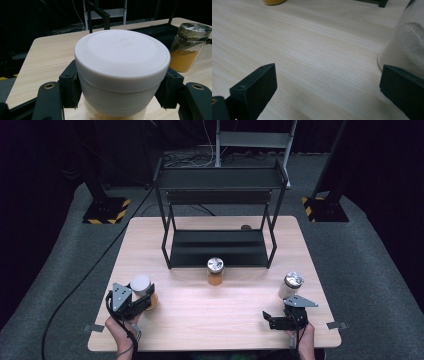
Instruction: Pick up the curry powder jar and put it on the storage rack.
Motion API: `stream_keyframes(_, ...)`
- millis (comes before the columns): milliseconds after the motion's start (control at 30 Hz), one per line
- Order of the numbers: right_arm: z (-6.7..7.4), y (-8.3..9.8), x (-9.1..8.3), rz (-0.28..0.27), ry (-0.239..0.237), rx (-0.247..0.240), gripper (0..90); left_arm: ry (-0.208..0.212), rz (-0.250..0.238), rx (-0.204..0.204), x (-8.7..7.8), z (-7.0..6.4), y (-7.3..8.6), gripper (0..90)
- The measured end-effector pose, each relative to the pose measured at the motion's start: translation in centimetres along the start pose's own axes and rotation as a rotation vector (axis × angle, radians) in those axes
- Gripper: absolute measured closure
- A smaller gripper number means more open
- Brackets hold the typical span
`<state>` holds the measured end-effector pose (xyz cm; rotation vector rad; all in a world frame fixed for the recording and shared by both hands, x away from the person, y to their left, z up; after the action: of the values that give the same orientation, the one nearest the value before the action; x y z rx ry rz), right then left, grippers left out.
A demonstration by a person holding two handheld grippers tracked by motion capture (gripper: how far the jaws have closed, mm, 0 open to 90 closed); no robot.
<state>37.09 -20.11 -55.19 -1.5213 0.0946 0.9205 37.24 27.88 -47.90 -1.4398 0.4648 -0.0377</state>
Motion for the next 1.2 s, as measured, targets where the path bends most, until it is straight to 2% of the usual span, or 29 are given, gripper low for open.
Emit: stream_keyframes(1200, 0.0, 0.0, 0.1, 0.005, -0.004, -0.002, 0.3, 0.036, -0.001, 0.036, 1.1, -1.3, -1.2, 33.9)
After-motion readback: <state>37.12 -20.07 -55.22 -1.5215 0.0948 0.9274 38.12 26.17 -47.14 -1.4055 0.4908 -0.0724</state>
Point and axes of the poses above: each handheld gripper's, and its own axes: x roughly forward along the jaws, y roughly out of its underside, z roughly to its left, the point moved 4 cm from there along x, roughly forward along the jaws, and after that the axes turned 2 degrees about x, right-handed, at the moved point
